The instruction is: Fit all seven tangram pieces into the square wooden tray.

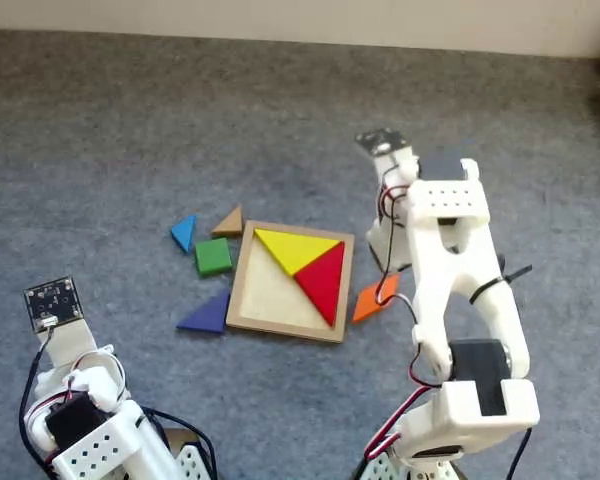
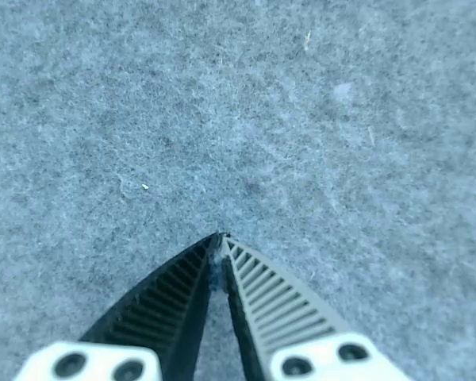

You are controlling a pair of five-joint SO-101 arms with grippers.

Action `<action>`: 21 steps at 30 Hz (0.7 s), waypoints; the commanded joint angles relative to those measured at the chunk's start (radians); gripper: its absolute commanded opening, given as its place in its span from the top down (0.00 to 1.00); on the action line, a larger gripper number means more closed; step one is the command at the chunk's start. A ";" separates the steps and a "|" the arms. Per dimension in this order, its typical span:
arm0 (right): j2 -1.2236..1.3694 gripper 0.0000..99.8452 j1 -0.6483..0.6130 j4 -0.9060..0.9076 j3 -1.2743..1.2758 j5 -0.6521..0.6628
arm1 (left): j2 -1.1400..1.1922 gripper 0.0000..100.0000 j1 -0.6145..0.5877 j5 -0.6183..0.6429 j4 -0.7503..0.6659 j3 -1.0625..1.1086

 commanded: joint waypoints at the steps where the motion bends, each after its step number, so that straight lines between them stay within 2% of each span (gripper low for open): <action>1: -0.056 0.95 -0.010 -0.005 0.028 0.143 | -0.062 0.99 -0.005 0.000 0.011 0.021; 6: -0.056 0.94 -0.008 -0.005 0.059 0.448 | -0.059 0.99 -0.005 0.000 0.009 0.021; 9: -0.056 0.88 -0.008 -0.005 0.058 0.577 | -0.058 0.99 -0.005 0.000 0.008 0.021; 15: -0.048 0.62 -0.047 -0.005 0.067 0.646 | -0.059 0.99 -0.007 0.000 0.008 0.021; 17: -0.048 0.58 -0.064 -0.005 0.082 0.647 | -0.059 0.99 -0.012 0.000 0.008 0.021; 21: -0.048 0.58 -0.116 -0.005 0.142 0.684 | -0.061 0.99 -0.012 0.000 0.009 0.021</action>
